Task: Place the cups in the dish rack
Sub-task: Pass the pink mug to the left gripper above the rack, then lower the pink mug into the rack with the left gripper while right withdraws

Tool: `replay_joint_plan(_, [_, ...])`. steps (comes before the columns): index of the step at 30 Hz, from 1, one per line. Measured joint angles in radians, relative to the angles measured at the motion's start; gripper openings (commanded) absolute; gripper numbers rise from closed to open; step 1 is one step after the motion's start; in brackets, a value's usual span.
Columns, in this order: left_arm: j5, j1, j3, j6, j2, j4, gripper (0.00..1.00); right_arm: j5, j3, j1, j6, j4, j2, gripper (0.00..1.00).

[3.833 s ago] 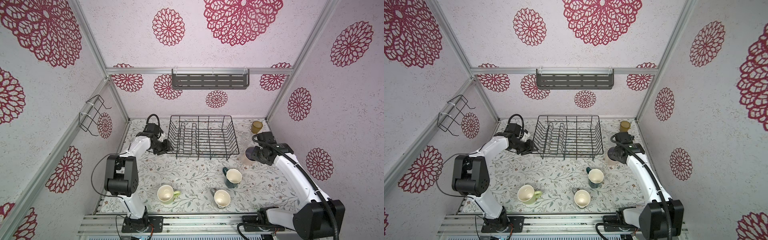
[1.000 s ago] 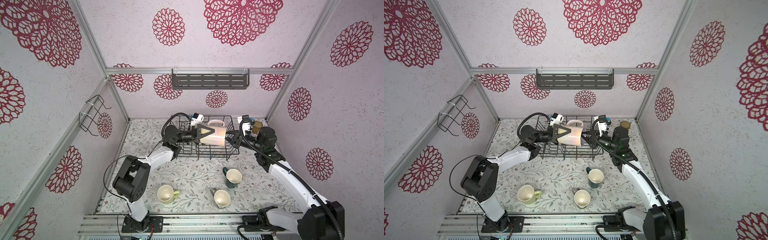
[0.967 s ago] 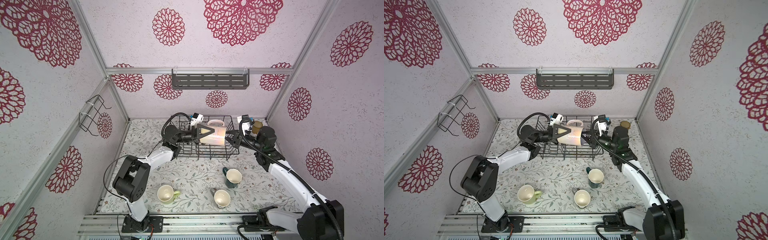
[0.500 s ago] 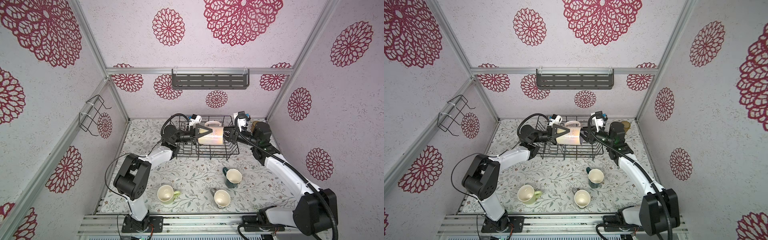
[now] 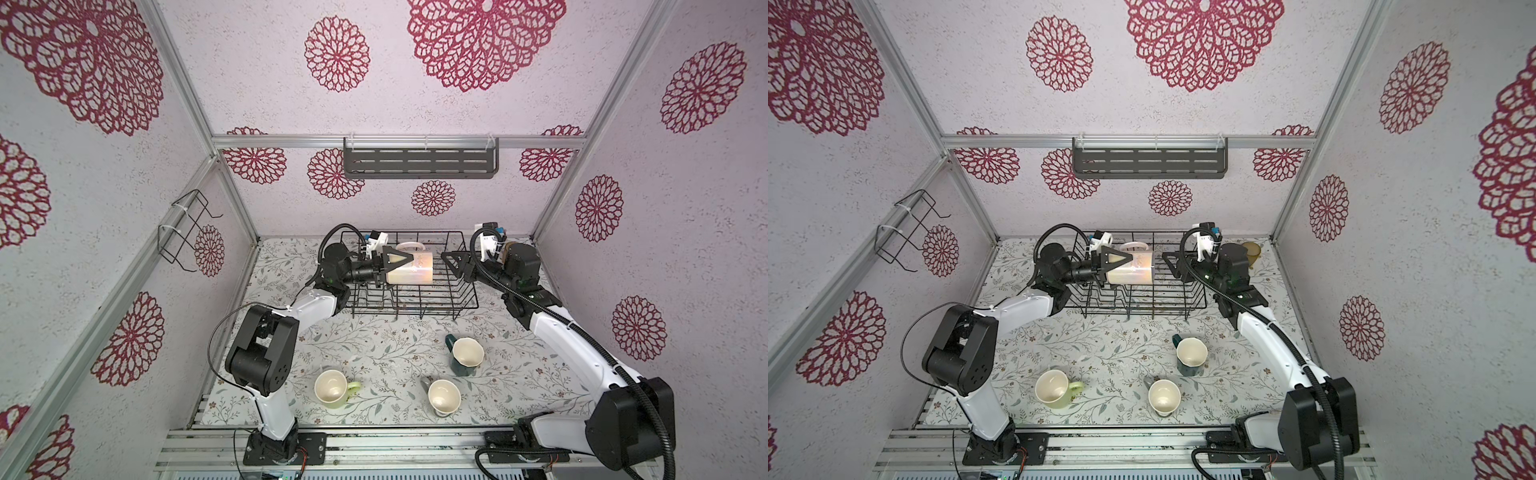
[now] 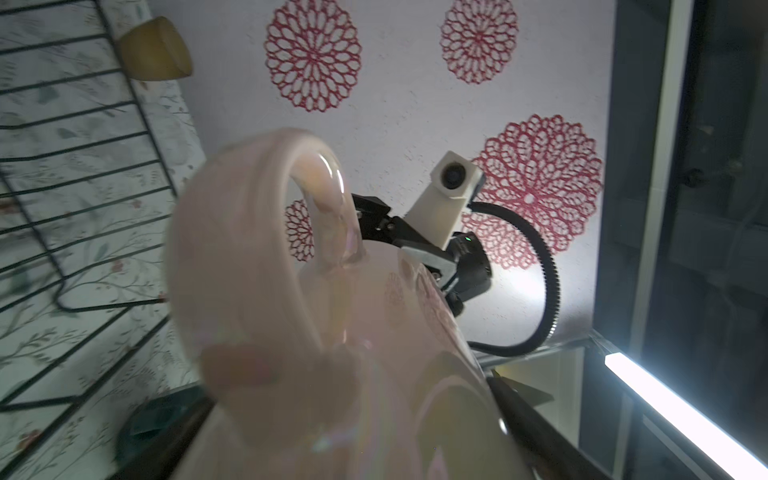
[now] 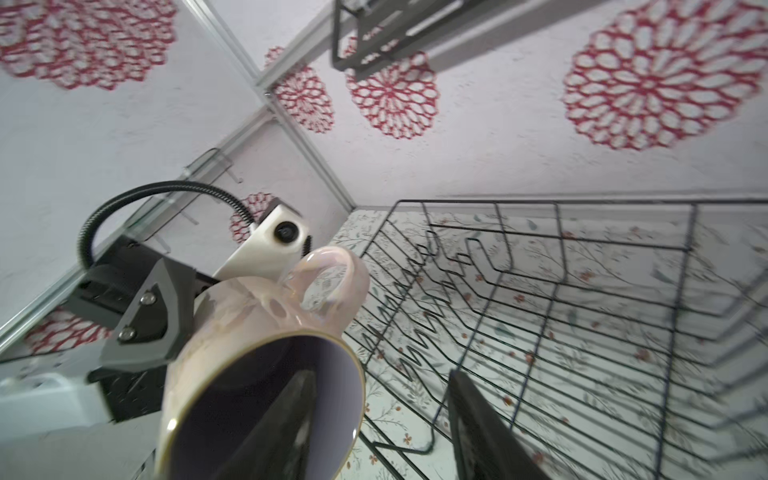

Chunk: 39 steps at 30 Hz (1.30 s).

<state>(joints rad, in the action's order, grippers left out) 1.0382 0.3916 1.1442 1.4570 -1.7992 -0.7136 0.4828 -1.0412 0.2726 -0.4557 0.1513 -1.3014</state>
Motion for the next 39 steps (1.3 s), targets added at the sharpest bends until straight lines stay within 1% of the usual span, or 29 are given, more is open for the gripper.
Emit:
replay_joint_plan(3, [-0.108, 0.008, 0.077, -0.257, 0.02, 0.412, 0.57, -0.1, -0.024, -0.01, 0.002, -0.091, 0.014, 0.55])
replay_joint_plan(6, [-0.214, 0.02, 0.182, -0.453, 0.022, 0.728, 0.56, -0.178, -0.01, -0.016, 0.002, -0.141, 0.054, 0.55])
replay_joint_plan(9, [-0.285, 0.034, 0.278, -0.583, 0.02, 0.948, 0.56, -0.242, 0.023, -0.022, 0.002, -0.166, 0.097, 0.55])
replay_joint_plan(12, [-0.39, 0.061, 0.418, -0.701, -0.011, 1.157, 0.55, -0.3, 0.04, -0.027, 0.003, -0.205, 0.112, 0.56])
replay_joint_plan(13, [-0.419, 0.071, 0.466, -0.73, -0.029, 1.209, 0.54, -0.318, 0.042, -0.029, 0.003, -0.218, 0.113, 0.59])
replay_joint_plan(14, [-0.448, 0.081, 0.514, -0.758, -0.049, 1.255, 0.54, -0.34, 0.045, -0.031, 0.005, -0.232, 0.114, 0.66])
replay_joint_plan(15, [-0.48, 0.093, 0.563, -0.788, -0.072, 1.304, 0.54, -0.367, 0.049, -0.032, 0.011, -0.246, 0.117, 0.71])
replay_joint_plan(16, [-0.507, 0.103, 0.597, -0.809, -0.091, 1.338, 0.54, -0.396, 0.056, -0.034, 0.012, -0.257, 0.124, 0.77])
replay_joint_plan(18, [-0.57, 0.128, 0.664, -0.858, -0.134, 1.418, 0.54, -0.464, 0.08, -0.036, 0.014, -0.28, 0.154, 0.86])
replay_joint_plan(19, [-0.593, 0.137, 0.689, -0.875, -0.155, 1.454, 0.54, -0.497, 0.093, -0.037, 0.016, -0.289, 0.172, 0.86])
replay_joint_plan(20, [-0.614, 0.147, 0.716, -0.894, -0.178, 1.492, 0.54, -0.534, 0.108, -0.039, 0.015, -0.294, 0.196, 0.89])
replay_joint_plan(24, [-0.7, 0.184, 0.778, -0.962, -0.266, 1.599, 0.54, -0.641, 0.171, -0.045, 0.011, -0.298, 0.299, 0.89])
replay_joint_plan(27, [-0.77, 0.198, 0.782, -0.99, -0.302, 1.636, 0.52, -0.671, 0.199, -0.048, 0.011, -0.287, 0.348, 0.89])
replay_joint_plan(34, [-0.877, 0.21, 0.847, -1.025, -0.36, 1.704, 0.51, -0.669, 0.217, -0.048, 0.018, -0.278, 0.356, 0.88])
replay_joint_plan(39, [-0.942, 0.236, 0.973, -1.05, -0.423, 1.761, 0.51, -0.659, 0.217, -0.048, 0.021, -0.278, 0.356, 0.88])
